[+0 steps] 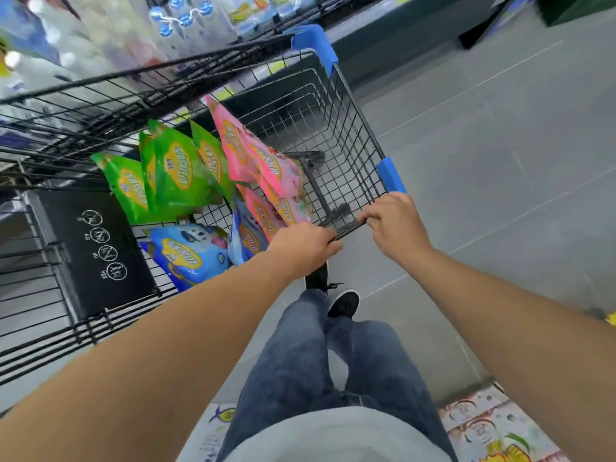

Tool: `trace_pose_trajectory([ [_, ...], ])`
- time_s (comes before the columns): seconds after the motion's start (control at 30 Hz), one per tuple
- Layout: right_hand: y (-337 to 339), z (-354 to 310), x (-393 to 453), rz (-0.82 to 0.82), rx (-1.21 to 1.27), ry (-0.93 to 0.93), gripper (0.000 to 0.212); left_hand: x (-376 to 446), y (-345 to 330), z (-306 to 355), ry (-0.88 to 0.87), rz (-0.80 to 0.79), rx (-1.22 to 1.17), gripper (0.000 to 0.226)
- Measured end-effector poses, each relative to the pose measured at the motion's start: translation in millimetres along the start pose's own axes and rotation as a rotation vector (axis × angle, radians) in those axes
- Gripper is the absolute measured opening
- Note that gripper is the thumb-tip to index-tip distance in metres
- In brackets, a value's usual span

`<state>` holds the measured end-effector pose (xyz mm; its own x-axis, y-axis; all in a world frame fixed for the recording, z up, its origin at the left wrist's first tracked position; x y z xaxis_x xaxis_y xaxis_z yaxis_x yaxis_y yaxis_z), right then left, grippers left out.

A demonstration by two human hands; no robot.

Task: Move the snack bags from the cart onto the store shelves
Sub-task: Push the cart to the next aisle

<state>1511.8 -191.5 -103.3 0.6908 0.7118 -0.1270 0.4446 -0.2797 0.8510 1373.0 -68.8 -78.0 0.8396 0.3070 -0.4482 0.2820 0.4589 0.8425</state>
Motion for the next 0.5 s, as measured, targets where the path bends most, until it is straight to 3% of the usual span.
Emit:
trace_pose_trajectory([
  [0.5,85,119,83,-0.061,-0.025,0.085,0.019,107,7,110,0.137,0.132,-0.122,0.031],
])
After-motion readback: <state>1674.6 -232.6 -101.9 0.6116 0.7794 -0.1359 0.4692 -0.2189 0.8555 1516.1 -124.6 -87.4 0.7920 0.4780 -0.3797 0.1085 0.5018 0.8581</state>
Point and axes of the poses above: each hand's wrist, its own x-axis towards the middle knuckle, its own y-axis out of the back of the hand, z = x × y, the point moved 2 cm from there along x, towards the middle knuckle, and after that the axes turned 14 degrees about z, right-handed, at the moved point
